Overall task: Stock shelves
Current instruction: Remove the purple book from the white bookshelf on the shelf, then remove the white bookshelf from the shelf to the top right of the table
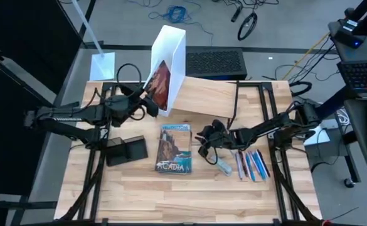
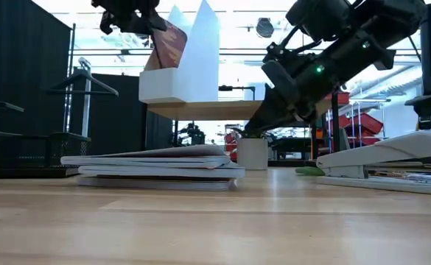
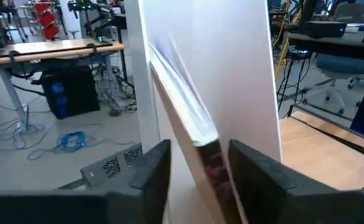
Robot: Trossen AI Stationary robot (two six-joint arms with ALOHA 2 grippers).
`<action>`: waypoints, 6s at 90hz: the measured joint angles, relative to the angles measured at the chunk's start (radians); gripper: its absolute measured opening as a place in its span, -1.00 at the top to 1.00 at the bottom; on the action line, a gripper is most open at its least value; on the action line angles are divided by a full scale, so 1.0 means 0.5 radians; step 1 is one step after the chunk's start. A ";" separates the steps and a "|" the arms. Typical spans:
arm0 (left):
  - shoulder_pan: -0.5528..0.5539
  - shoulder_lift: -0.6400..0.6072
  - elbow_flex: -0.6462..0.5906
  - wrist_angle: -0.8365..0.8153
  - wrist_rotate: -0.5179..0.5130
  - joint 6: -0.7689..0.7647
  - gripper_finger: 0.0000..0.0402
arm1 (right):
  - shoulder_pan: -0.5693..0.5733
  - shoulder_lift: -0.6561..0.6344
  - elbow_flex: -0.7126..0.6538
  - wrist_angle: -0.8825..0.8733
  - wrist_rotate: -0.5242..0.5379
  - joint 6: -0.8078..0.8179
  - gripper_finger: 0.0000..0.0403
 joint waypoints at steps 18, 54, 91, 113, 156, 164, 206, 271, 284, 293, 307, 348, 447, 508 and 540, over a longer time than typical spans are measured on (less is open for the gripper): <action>0.006 0.001 0.000 0.069 0.001 0.034 0.87 | 0.000 0.000 0.000 -0.004 0.000 0.013 0.65; -0.006 -0.018 -0.002 0.365 0.002 0.215 0.94 | 0.001 0.000 0.000 -0.003 -0.012 0.049 0.65; -0.094 -0.263 0.215 0.320 0.109 0.656 0.97 | 0.001 -0.002 0.001 -0.005 -0.069 -0.037 0.65; -0.219 -0.352 0.410 -0.114 0.672 0.629 0.97 | 0.001 -0.060 0.017 -0.004 -0.224 -0.130 0.65; -0.447 -0.452 0.584 -0.522 1.032 0.349 0.97 | -0.001 -0.120 0.016 -0.032 -0.222 -0.211 0.65; -0.448 -0.447 0.577 -0.668 1.179 0.167 0.97 | -0.001 -0.120 0.016 -0.061 -0.222 -0.204 0.65; -0.497 -0.377 -0.373 -0.069 1.455 -0.847 0.97 | 0.001 -0.479 0.016 -0.754 -0.245 -0.011 0.65; -0.321 0.000 -0.993 0.640 1.405 -1.229 0.97 | -0.031 -0.607 0.016 -0.698 -0.143 -0.072 0.65; -0.320 0.107 -0.993 0.684 1.348 -1.224 0.97 | -0.031 -0.607 0.016 -0.700 -0.143 -0.093 0.65; -0.302 0.157 -0.993 0.690 1.292 -1.222 0.97 | -0.031 -0.606 0.016 -0.700 -0.144 -0.094 0.65; -0.268 0.213 -0.990 0.760 1.257 -1.169 0.91 | -0.028 -0.606 0.016 -0.700 -0.161 -0.093 0.65; -0.267 0.280 -0.992 0.762 1.402 -0.884 0.10 | -0.045 -0.603 0.015 -0.469 -0.085 -0.055 0.59; -0.267 -0.133 -0.918 0.143 0.730 -0.002 -0.24 | -0.511 0.172 1.300 -0.392 0.651 -0.824 -0.20; -0.267 -0.132 -0.918 0.144 0.729 -0.012 -0.24 | -0.505 0.201 1.332 -0.372 0.679 -0.946 1.00; -0.267 -0.132 -0.918 0.145 0.729 -0.021 -0.24 | -0.405 -0.119 1.325 -0.404 0.828 -1.149 1.00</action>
